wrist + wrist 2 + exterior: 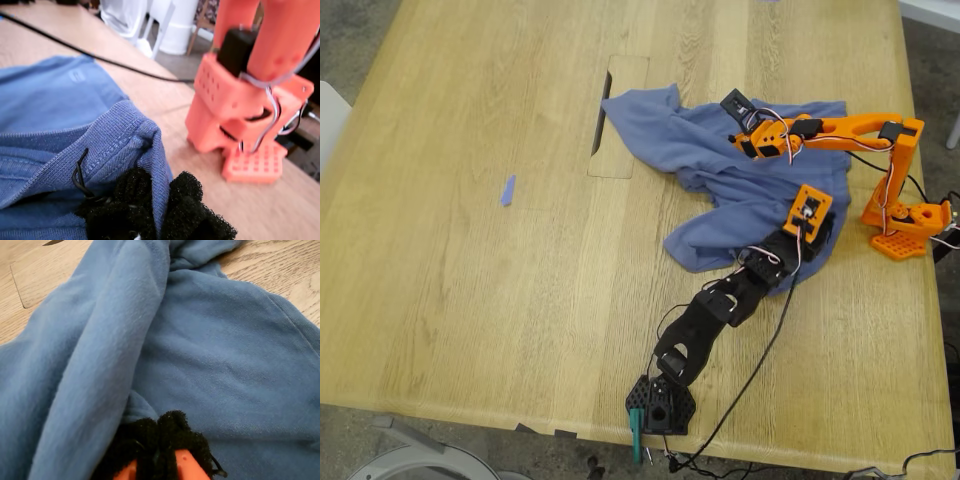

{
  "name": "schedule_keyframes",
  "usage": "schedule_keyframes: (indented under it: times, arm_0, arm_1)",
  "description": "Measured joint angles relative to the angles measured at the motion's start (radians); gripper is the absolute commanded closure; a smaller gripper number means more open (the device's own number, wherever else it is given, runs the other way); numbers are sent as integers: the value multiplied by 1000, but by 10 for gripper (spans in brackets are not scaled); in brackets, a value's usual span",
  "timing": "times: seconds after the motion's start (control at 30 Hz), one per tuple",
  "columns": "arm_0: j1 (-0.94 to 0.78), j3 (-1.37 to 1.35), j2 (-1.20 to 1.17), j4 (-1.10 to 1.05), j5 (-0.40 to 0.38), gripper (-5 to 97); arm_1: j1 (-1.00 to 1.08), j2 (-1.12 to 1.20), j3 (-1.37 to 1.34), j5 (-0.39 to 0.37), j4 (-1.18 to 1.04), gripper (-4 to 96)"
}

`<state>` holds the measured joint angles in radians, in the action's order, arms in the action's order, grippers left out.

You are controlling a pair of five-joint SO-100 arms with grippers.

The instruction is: Fold a T-shirt

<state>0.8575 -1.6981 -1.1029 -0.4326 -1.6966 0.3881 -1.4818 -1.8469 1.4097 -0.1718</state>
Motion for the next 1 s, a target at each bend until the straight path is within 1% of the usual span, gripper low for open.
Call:
schedule_keyframes:
  times: [0.2,0.53,0.87,1.0]
  arm_0:
    - [12,-21,32,-11,-2,918]
    - [18,-21,32,64,17,918]
    - [18,-20,32,229,-29,918]
    - [18,14,67,249,-35,918]
  arm_1:
    - [9,3,-2,0,0,913]
    - [21,25,-2,0,3,913]
    - [28,28,-2,0,8,913]
    - [34,28,-2,-3,8,913]
